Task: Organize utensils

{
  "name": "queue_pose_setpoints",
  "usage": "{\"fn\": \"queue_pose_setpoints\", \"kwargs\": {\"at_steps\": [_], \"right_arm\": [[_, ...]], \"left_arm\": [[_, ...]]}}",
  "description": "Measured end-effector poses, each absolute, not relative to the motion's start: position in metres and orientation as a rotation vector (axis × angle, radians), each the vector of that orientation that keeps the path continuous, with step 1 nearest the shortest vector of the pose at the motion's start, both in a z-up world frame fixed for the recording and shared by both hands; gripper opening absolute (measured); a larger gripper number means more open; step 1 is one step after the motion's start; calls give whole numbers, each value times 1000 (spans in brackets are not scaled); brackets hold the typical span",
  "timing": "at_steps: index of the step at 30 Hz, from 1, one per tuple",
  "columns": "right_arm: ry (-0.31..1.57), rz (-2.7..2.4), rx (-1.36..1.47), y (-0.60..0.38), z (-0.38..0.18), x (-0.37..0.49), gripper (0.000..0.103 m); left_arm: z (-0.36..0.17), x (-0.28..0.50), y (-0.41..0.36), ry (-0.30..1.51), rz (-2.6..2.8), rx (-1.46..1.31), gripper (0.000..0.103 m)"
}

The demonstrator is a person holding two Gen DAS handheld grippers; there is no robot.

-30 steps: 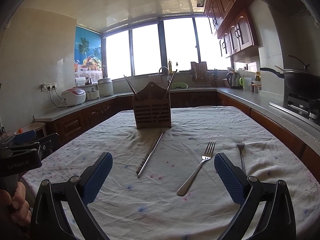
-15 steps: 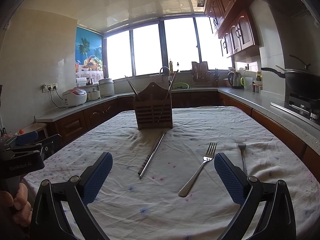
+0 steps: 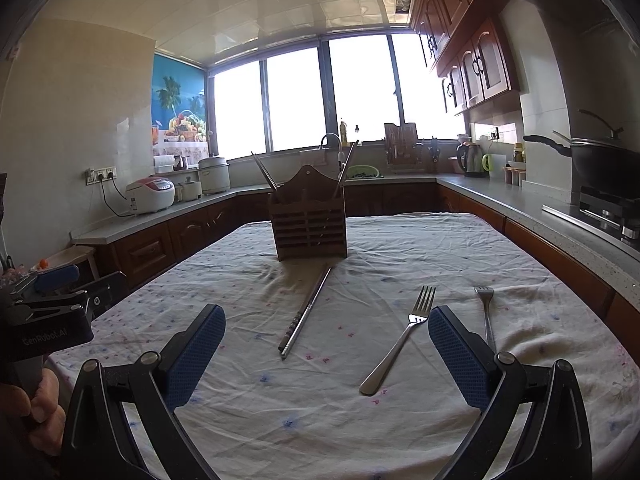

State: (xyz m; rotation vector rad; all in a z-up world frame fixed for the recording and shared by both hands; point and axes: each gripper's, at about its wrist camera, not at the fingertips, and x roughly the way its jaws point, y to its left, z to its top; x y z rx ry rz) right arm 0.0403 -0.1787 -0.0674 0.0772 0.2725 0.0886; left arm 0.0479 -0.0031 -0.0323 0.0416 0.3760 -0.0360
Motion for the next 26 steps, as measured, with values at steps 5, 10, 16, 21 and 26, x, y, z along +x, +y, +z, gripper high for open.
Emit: {"fn": "queue_pose_setpoints", "kwargs": {"at_steps": [5,10,16,21,26], "right_arm": [[275,94,75,-176,-65,43,103],[276,101,76,-175,-64,44,103],[290,103,75,-176,-65,48,103],[311,106,78,-176,-64,55,103],[332,116,83,-174,-64,60,103]], "left_arm": [[-32,48,-4,377,-35,43,103],[-34,51,-3,383,-31,36,103],[-32,55,0,391,-25,18,103],[-31,61,1,395,-33,7,103],[-32,65,0,401,-36,6,103]]}}
